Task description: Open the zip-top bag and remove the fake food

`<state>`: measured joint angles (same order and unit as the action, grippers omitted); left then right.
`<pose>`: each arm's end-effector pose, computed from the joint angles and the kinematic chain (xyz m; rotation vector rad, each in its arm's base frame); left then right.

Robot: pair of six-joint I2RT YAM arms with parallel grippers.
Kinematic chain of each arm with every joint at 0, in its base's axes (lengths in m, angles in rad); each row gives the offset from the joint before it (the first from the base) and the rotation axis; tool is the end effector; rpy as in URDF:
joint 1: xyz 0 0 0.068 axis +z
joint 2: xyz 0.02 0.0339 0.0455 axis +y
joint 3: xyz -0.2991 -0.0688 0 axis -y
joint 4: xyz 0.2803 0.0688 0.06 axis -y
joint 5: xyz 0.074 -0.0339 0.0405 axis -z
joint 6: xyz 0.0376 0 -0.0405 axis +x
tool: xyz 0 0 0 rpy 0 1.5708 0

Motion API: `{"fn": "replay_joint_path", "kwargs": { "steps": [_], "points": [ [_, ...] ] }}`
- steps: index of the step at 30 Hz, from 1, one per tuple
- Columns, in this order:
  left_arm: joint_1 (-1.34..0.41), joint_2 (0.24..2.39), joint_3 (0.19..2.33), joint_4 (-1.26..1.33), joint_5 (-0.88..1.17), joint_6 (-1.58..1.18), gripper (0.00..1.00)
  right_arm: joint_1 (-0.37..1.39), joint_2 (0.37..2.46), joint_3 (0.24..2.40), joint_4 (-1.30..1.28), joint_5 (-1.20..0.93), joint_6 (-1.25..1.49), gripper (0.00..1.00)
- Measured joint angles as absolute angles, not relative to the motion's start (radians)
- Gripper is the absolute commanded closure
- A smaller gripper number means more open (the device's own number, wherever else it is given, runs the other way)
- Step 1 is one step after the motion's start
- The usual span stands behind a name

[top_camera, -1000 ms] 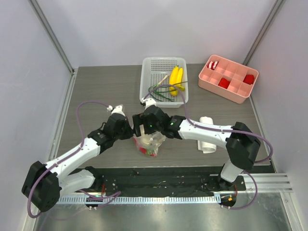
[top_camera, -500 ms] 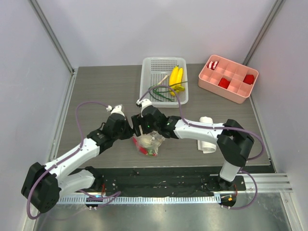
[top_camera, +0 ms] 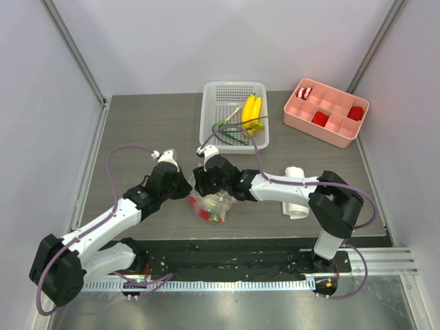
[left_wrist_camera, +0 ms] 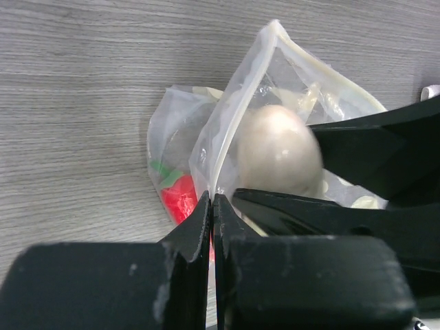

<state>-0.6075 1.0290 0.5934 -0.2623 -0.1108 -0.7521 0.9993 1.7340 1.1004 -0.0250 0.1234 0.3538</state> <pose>0.1917 -0.1282 0.2343 -0.2287 2.3224 -0.5835 0.2300 0.3491 0.2229 -0.6608 2.1947 0.5933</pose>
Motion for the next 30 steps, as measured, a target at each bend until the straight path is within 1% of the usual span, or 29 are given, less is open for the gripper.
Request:
{"fn": "replay_joint_path", "kwargs": {
  "steps": [2, 11, 16, 21, 23, 29, 30],
  "points": [
    [-0.607, 1.029, 0.593, -0.262, -0.111, -0.752, 1.00, 1.000, 1.711, 1.093, -0.026, 0.134, 0.352, 0.83],
    [-0.607, 1.026, 0.594, -0.265, -0.111, -0.752, 1.00, 0.999, 1.444, 1.100, 0.008, 0.236, 0.314, 0.88],
    [-0.607, 1.022, 0.608, -0.279, -0.110, -0.752, 1.00, 0.948, 1.427, 1.189, 0.072, 0.284, 0.294, 0.89],
    [-0.607, 1.008, 0.659, -0.332, -0.107, -0.750, 1.00, 0.798, 1.517, 1.314, 0.120, 0.286, 0.279, 0.89],
    [-0.607, 1.002, 0.699, -0.368, -0.109, -0.743, 1.00, 0.724, 1.602, 1.404, 0.127, 0.287, 0.253, 0.89],
    [-0.607, 0.992, 0.791, -0.432, -0.125, -0.705, 1.00, 0.612, 1.851, 1.608, 0.142, 0.304, 0.168, 0.87],
    [-0.607, 0.992, 0.801, -0.442, -0.128, -0.698, 1.00, 0.602, 1.895, 1.638, 0.139, 0.305, 0.158, 0.83]
  ]
}}
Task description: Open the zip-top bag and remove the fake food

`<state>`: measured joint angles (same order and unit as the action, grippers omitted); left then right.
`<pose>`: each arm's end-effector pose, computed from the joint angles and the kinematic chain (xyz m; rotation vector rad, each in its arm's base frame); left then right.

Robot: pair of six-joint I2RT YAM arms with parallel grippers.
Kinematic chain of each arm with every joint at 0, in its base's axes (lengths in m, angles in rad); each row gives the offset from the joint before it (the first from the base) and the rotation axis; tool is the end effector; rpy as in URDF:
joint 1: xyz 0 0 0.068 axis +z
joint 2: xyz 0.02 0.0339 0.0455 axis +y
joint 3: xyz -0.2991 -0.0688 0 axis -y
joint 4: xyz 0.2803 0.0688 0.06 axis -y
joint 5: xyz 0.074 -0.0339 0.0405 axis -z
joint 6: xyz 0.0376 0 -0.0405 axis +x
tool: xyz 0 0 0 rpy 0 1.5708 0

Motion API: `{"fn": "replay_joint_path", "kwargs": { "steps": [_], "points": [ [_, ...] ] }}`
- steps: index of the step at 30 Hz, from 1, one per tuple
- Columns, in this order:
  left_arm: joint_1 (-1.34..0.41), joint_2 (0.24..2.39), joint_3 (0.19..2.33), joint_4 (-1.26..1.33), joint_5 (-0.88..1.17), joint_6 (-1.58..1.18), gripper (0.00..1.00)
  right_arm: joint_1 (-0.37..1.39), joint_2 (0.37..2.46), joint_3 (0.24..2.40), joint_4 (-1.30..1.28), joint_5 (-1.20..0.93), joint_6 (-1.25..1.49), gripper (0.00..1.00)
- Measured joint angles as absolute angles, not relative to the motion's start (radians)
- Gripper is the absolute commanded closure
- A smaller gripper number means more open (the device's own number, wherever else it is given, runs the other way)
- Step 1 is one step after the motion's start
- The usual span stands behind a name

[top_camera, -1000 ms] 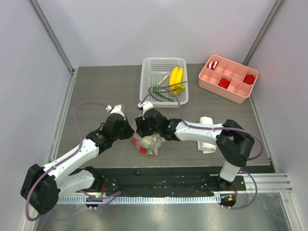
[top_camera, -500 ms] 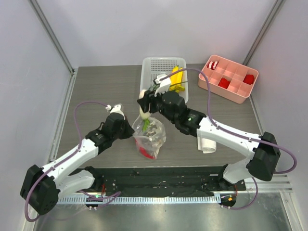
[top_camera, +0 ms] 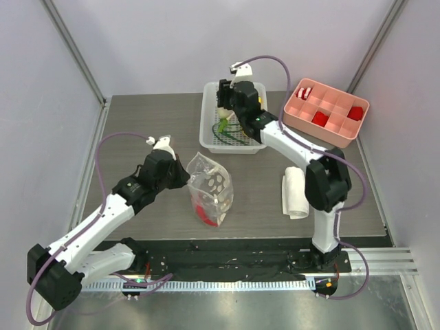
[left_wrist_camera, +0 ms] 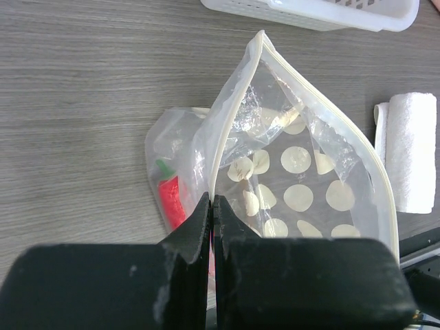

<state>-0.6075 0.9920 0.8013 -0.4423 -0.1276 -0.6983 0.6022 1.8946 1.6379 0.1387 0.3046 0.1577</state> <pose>0.1938 -0.1289 0.3038 -0.1756 2.2541 -0.5807 0.4272 0.2800 0.3710 -0.1466 1.6867 0.3136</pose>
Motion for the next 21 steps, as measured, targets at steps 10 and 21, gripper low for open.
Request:
{"fn": "replay_joint_path", "kwargs": {
  "steps": [10, 21],
  "points": [
    [-0.607, 0.992, 0.851, -0.505, -0.126, -0.654, 1.00, 0.571, 2.182, 1.854, -0.054, 0.296, 0.147, 0.06],
    [-0.607, 0.953, 0.850, -0.506, -0.110, -0.650, 1.00, 0.614, 1.884, 1.648, -0.260, 0.285, 0.258, 0.25]
  ]
}}
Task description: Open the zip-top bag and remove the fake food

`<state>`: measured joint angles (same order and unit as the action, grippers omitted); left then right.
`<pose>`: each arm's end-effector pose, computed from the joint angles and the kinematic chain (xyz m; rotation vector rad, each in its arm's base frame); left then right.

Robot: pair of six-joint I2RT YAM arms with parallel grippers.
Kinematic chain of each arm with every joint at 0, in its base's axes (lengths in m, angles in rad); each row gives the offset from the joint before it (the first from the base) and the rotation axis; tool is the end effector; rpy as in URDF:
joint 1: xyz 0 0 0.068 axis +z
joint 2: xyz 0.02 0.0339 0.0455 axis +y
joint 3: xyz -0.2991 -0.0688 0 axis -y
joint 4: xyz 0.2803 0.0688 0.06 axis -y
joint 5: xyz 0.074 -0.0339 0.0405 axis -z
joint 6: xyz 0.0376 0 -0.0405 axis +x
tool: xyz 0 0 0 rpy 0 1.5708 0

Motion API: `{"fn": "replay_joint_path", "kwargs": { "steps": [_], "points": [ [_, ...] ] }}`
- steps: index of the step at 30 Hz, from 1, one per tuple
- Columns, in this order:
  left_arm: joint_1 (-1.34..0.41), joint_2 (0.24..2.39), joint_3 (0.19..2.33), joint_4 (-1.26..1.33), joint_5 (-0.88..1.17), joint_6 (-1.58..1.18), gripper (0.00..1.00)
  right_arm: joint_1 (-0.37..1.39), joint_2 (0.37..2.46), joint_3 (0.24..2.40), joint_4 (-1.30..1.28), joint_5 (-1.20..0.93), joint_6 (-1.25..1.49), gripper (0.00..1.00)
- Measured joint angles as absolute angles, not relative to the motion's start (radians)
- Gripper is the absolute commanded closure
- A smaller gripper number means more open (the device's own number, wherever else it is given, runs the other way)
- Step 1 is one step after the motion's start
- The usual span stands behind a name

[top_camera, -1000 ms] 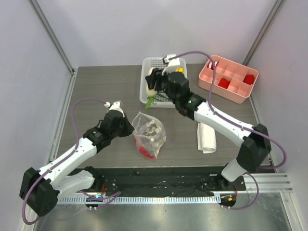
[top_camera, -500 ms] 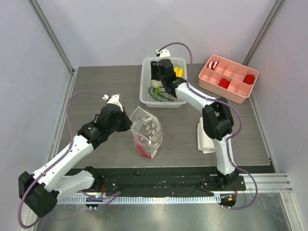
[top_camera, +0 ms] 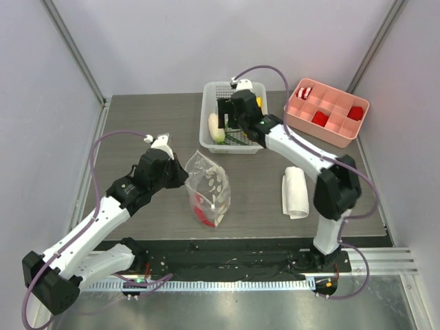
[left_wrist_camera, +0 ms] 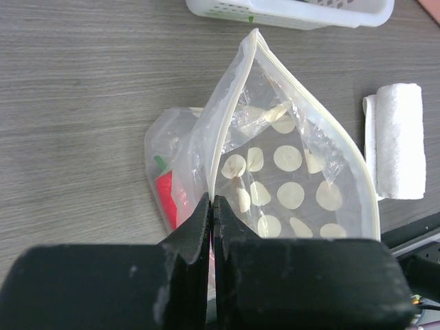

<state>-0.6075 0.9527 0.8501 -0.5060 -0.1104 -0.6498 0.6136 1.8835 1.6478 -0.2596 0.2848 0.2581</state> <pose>0.1855 -0.1239 0.3246 -0.1118 2.2347 -0.5866 0.4111 0.2766 0.3387 -0.1896 2.0449 0.2492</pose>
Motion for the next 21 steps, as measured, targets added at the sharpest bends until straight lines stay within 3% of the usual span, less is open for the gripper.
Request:
{"fn": "replay_joint_path", "kwargs": {
  "steps": [2, 8, 11, 21],
  "points": [
    [-0.607, 0.942, 0.848, -0.504, -0.110, -0.650, 1.00, 0.654, 1.755, 1.550, -0.261, 0.247, 0.295, 0.50],
    [-0.607, 0.908, 0.824, -0.488, -0.110, -0.653, 1.00, 0.860, 1.490, 1.378, -0.239, 0.216, 0.366, 0.58],
    [-0.607, 0.905, 0.821, -0.476, -0.103, -0.655, 1.00, 0.955, 1.480, 1.348, -0.232, 0.196, 0.418, 0.74],
    [-0.607, 0.905, 0.821, -0.461, -0.075, -0.677, 1.00, 1.023, 1.650, 1.336, -0.402, 0.265, 0.597, 0.77]
  ]
}}
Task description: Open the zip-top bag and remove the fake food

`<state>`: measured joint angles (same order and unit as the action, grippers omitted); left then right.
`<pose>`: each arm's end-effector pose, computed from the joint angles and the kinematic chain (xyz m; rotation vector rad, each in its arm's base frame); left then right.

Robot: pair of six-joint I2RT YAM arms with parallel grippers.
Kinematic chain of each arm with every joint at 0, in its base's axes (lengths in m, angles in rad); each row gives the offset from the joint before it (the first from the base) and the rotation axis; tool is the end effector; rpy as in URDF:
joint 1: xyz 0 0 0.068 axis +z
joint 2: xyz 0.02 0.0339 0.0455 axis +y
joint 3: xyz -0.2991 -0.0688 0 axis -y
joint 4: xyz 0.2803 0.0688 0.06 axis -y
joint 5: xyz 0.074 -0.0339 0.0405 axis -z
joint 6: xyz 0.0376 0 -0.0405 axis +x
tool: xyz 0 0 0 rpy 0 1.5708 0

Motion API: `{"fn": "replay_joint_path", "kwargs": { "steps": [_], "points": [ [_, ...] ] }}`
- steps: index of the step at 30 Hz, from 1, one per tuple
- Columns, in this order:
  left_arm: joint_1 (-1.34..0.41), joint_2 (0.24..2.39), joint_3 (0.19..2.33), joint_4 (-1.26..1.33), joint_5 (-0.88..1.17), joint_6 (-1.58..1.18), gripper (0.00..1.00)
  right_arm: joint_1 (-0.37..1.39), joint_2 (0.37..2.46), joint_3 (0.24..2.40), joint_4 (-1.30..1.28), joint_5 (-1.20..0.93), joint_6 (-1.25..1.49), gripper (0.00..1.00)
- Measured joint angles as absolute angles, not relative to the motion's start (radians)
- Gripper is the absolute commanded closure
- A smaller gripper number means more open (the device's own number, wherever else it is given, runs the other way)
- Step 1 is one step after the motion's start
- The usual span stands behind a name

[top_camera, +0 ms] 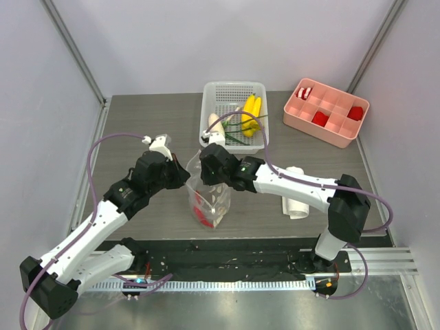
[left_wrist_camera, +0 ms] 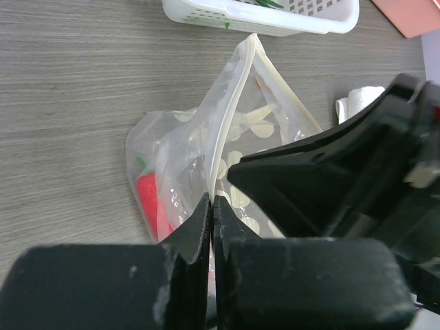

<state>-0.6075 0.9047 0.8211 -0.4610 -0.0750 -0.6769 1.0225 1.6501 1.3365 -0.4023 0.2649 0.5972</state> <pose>0.1780 -0.1203 0.3273 -0.1222 2.1869 -0.6732 0.2232 0.3465 0.3099 -0.3511 2.2914 0.5507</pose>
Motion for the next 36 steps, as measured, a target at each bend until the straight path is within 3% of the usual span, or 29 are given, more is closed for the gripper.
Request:
{"fn": "replay_joint_path", "kwargs": {
  "steps": [14, 25, 32, 36],
  "points": [
    [-0.607, 0.902, 0.814, -0.440, -0.040, -0.726, 1.00, 1.033, 1.846, 1.294, -0.299, 0.184, 0.682, 0.77],
    [-0.607, 0.879, 0.763, -0.439, -0.044, -0.727, 1.00, 1.042, 1.834, 1.145, -0.152, 0.101, 0.662, 0.59],
    [-0.607, 0.767, 0.680, -0.475, -0.114, -0.746, 1.00, 1.047, 1.803, 1.100, -0.081, 0.017, 0.617, 0.57],
    [-0.607, 0.725, 0.656, -0.484, -0.131, -0.761, 1.00, 1.065, 1.804, 1.154, -0.164, 0.117, 0.581, 0.57]
  ]
}}
